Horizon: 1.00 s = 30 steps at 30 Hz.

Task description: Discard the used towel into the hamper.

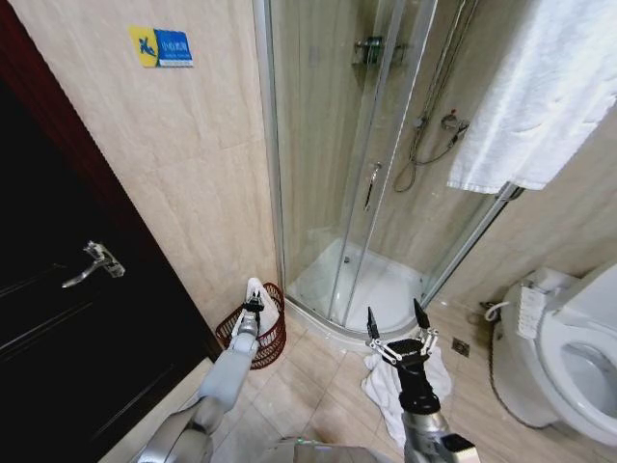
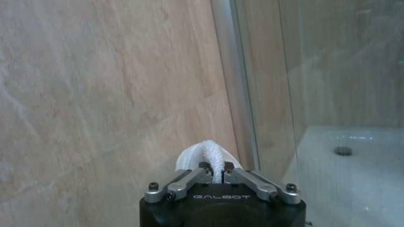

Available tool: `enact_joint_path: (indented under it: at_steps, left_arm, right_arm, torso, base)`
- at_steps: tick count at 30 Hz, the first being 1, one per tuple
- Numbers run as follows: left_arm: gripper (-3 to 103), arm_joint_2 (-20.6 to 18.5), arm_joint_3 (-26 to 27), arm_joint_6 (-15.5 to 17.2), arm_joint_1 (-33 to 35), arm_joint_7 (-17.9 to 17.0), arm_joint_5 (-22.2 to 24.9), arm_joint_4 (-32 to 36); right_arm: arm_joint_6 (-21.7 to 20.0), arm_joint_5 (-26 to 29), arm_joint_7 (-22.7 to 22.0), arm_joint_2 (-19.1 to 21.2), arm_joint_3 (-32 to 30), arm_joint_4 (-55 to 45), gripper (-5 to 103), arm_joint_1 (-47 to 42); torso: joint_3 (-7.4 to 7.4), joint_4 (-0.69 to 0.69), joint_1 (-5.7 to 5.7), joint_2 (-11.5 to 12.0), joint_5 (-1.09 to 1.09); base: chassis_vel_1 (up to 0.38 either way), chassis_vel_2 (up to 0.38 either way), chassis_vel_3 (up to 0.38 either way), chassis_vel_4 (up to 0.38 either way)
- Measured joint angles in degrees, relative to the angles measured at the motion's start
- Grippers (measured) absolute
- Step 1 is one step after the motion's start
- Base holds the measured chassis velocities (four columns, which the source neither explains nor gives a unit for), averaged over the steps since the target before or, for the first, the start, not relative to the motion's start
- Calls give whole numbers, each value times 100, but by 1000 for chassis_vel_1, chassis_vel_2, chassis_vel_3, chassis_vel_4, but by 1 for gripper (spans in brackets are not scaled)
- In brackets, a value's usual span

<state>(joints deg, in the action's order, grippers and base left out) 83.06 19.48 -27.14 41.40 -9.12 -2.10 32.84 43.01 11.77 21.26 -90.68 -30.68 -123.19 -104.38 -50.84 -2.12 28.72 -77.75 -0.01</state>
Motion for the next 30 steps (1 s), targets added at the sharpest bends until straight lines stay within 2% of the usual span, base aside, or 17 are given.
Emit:
enact_joint_path:
  at_steps: [7, 25, 30]
  left_arm:
    - [5, 7, 43, -80, 39, 13, -66, -156]
    - [5, 79, 58, -136, 36, 11, -213, -389]
    - [5, 208, 125, -183, -79, -111, -239, -666]
  right_arm:
    - [56, 112, 169, 8, 14, 82, 100, 9]
    - [323, 120, 224, 46, -5, 167, 100, -11]
    - [314, 63, 185, 46, -16, 141, 100, -30]
  torso:
    - [0, -1, -1, 0, 1]
    - [0, 0, 0, 0, 0]
    - [0, 0, 0, 0, 0]
  base:
    - [-6, 7, 8, -6]
    - [-44, 38, 39, -40]
    - [-36, 56, 40, -51]
